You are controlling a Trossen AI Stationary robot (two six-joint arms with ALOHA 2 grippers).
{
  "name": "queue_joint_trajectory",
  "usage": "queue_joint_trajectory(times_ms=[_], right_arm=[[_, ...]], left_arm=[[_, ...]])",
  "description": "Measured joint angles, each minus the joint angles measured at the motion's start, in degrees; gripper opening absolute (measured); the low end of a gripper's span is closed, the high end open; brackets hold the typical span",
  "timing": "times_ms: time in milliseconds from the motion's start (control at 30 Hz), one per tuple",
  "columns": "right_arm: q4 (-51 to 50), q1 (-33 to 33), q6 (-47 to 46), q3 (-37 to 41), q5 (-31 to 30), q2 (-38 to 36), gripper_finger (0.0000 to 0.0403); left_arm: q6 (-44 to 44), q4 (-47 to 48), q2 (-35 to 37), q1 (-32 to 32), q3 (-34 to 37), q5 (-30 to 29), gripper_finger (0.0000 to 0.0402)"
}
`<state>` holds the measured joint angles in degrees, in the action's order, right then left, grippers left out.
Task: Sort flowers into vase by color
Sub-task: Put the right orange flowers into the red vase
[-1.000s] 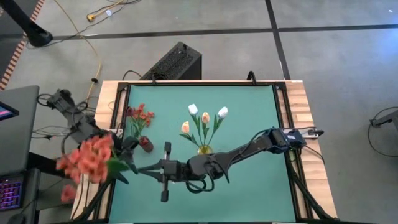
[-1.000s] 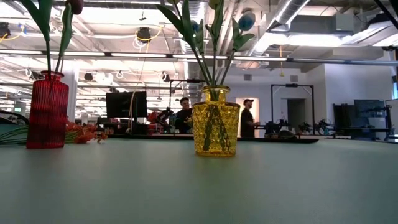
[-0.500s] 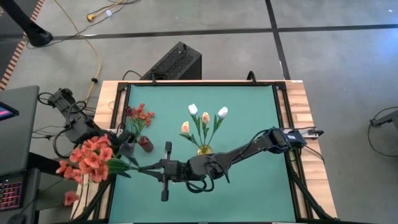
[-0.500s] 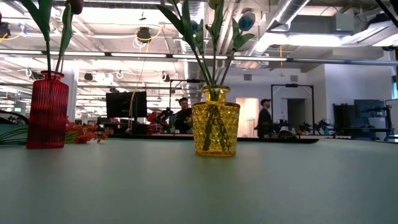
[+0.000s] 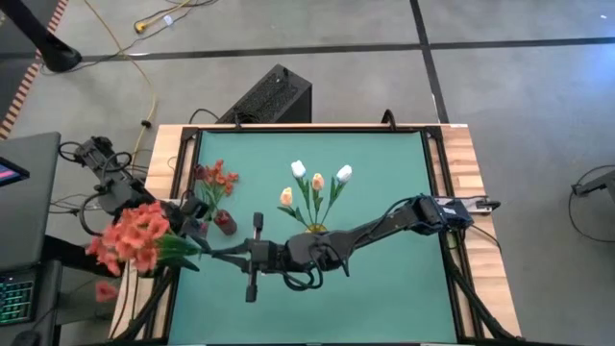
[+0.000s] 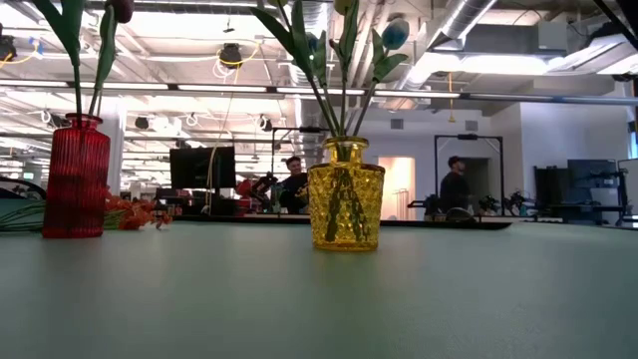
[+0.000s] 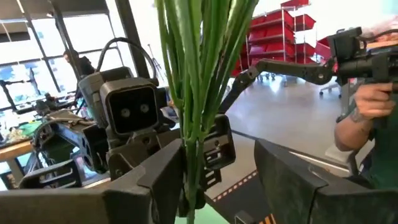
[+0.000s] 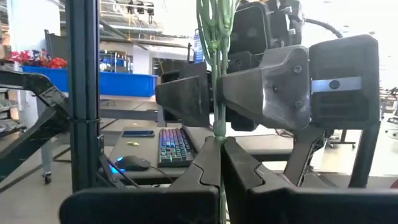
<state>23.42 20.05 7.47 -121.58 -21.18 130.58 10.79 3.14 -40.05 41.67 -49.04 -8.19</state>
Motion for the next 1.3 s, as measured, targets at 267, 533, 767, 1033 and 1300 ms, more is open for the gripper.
queue_joint_trajectory(times_ms=[267,533,767,1033,1300], right_arm=[[-1.4,-0.8,-1.4,0.0,0.4,0.0,0.0025],[-2.5,-0.7,-1.4,0.0,0.7,0.1,0.0047],[-2.8,-0.8,-0.7,-0.1,1.5,0.1,0.0118],[-5.8,-0.1,4.0,-0.1,1.3,-1.6,0.0231],[-17.2,2.1,2.6,-0.2,-1.4,-3.6,0.0255]], left_arm=[[-0.1,0.6,0.0,0.0,0.0,-0.5,0.0149],[-0.1,2.9,0.0,0.0,0.0,-0.7,0.002],[-2.9,4.5,0.0,0.1,0.0,-1.9,0.0003],[-9.9,16.8,0.3,0.0,-6.9,-0.1,0.0001],[-13.4,28.4,0.3,2.2,-10.5,21.1,0.0001]])
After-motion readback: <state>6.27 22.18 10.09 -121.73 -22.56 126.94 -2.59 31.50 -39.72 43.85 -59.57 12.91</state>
